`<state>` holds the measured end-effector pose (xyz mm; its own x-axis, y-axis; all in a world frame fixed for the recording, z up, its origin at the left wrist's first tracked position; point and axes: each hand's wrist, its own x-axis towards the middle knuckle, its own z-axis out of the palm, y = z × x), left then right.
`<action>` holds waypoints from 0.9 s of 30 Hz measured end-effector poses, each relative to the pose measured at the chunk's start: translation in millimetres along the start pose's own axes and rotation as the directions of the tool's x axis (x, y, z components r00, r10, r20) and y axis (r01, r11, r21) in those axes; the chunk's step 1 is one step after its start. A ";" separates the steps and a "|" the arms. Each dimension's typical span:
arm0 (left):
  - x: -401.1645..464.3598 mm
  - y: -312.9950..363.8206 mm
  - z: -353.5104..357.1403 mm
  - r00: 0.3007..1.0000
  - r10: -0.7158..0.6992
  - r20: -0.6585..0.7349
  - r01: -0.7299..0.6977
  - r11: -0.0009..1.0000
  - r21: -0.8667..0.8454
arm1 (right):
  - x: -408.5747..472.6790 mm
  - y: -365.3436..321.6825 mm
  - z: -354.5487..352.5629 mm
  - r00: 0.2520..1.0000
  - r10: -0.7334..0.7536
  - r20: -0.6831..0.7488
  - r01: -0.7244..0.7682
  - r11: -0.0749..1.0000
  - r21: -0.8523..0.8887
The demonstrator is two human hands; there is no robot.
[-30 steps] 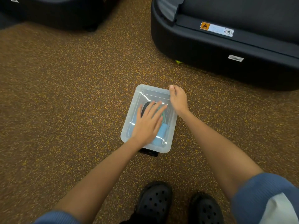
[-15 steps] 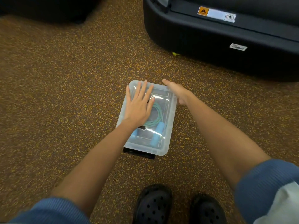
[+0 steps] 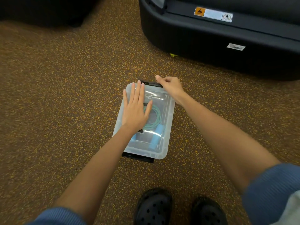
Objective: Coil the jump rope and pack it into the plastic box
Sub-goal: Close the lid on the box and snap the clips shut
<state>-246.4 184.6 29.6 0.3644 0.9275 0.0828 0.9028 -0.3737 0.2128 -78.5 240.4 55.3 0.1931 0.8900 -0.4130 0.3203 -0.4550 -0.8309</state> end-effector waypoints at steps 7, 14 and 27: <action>2.6 0.2 -1.7 1.000 -0.013 0.002 0.013 1.000 0.000 | -11.6 -1.3 18.9 0.969 -0.156 -0.191 0.123 0.977 -0.175; 1.4 1.0 -1.8 1.000 -0.021 -0.013 0.021 1.000 0.000 | -34.6 12.8 35.3 0.867 -0.384 -0.316 0.268 0.896 -0.352; -2.4 6.1 -3.8 0.968 -0.244 0.054 0.238 0.967 0.094 | -39.5 21.1 29.5 0.849 -0.444 -0.285 0.363 0.884 -0.295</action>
<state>-242.7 180.2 34.4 0.1450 0.9891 -0.0239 0.9809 -0.1405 0.1343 -106.8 196.5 43.1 0.2863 0.9500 0.1250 0.6267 -0.0870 -0.7744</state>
